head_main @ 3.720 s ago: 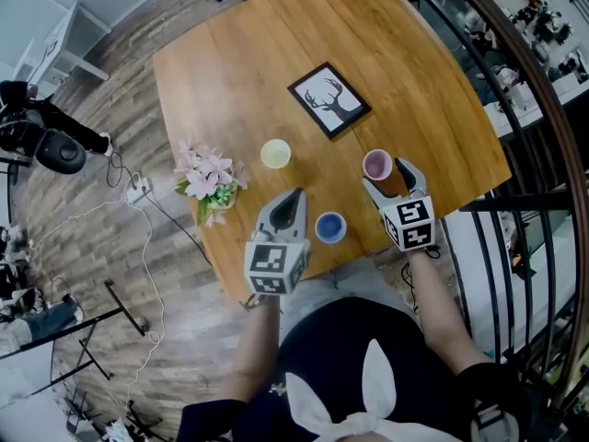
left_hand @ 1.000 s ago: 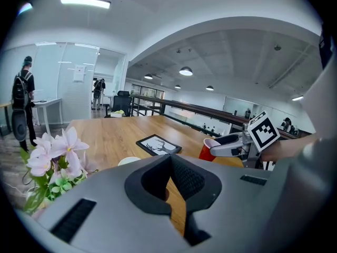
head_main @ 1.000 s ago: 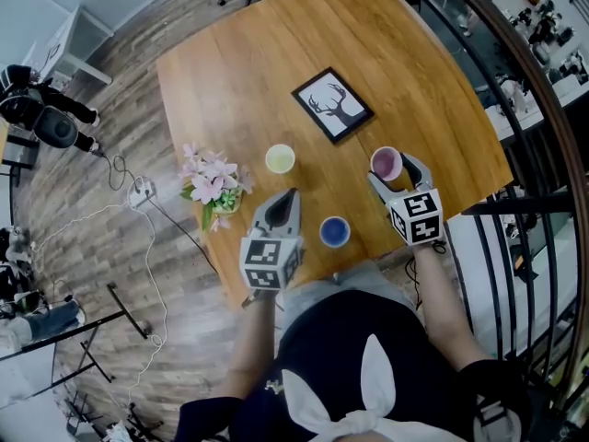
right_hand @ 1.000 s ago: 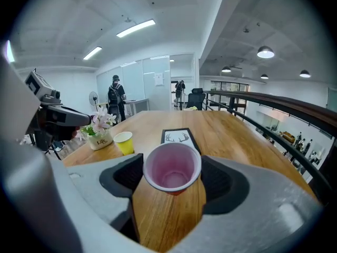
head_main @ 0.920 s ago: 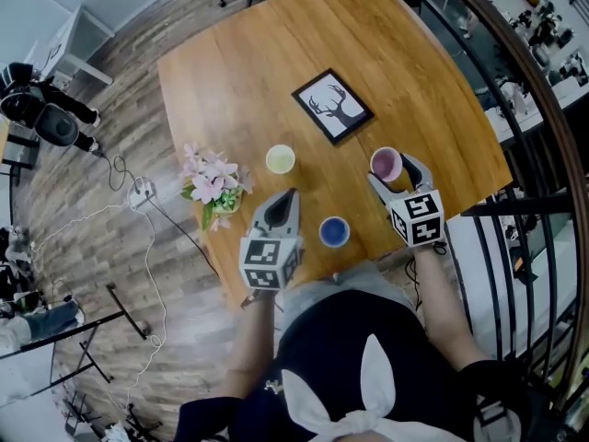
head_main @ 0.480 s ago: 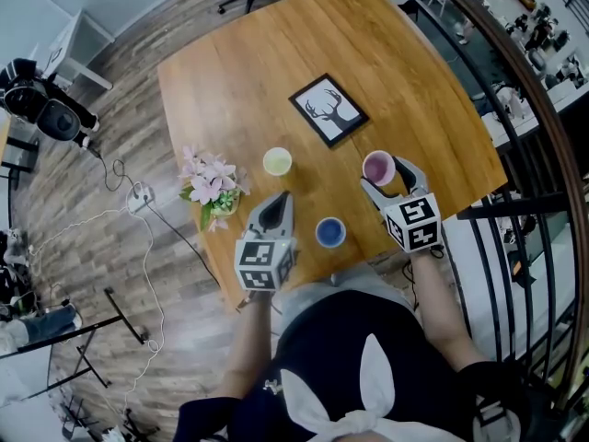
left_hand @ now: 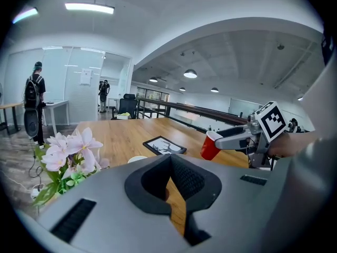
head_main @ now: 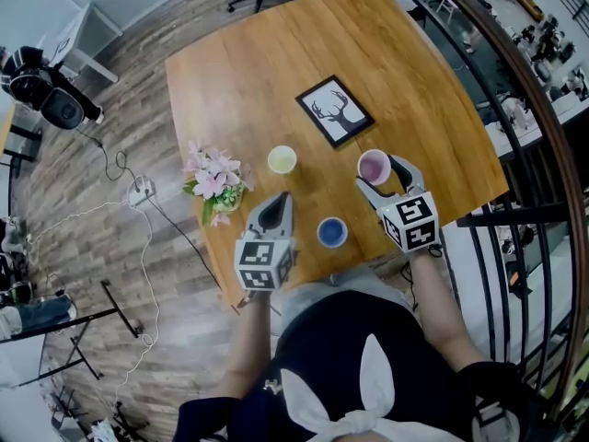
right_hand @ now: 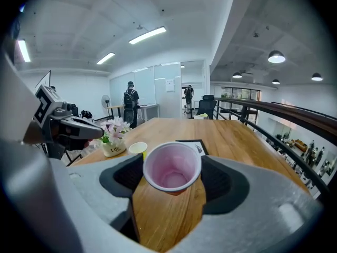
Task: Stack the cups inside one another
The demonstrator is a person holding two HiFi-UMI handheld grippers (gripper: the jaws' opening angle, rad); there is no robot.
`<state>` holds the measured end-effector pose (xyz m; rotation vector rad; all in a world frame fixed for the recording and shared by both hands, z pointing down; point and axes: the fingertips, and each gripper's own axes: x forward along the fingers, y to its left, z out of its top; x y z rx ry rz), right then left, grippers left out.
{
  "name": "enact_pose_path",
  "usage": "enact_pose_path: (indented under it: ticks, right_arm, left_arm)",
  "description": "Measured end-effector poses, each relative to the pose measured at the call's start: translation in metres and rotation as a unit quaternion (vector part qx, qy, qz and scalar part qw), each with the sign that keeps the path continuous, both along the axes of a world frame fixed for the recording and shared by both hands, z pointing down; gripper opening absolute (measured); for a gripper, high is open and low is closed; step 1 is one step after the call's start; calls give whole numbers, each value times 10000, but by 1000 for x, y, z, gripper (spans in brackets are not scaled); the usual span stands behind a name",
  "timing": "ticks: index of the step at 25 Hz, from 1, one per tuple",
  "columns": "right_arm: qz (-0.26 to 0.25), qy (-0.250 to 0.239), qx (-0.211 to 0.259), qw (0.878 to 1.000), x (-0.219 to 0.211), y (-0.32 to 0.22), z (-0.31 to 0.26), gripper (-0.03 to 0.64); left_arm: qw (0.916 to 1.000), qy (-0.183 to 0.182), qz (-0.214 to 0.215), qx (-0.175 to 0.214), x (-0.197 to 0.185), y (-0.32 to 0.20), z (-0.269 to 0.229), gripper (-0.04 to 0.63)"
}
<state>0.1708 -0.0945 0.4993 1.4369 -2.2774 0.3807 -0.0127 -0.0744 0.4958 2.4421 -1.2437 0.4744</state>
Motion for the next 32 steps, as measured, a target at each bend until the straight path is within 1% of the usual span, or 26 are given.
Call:
enact_pose_path:
  ticks: [4,8,13,16,21,27,32]
  right_arm:
    - [-196,7,62,9998,-14,-8,-4,339]
    - [-452,40,143,9989,-32,-17,-9,339]
    - [-817,20,272,9963,-61,-28,-19,339]
    - [-1021,-10,341,9942,-78,-34,-25,339]
    - [-1359,-45,417,9898,-106,-42,-32,339]
    - [-1682,-60,447,9847,-132,-50,-34,339]
    - [-1932,-72,457,9801,-152,-53,-37,339]
  left_arm:
    - [9999,-23,-153,-72,-10,2,1,17]
    - [9996,-6,-294,9,-18,2,-2,17]
    - [9988,-35,-488,-40,-32,4,-2,17]
    - [9982,-56,-589,-61,-38,5,-2,17]
    - [9980,-64,-629,8,-42,8,1,17]
    - [9964,-89,-843,-65,-56,12,2,17]
    - [9950,-77,-996,-33,-66,15,3,17]
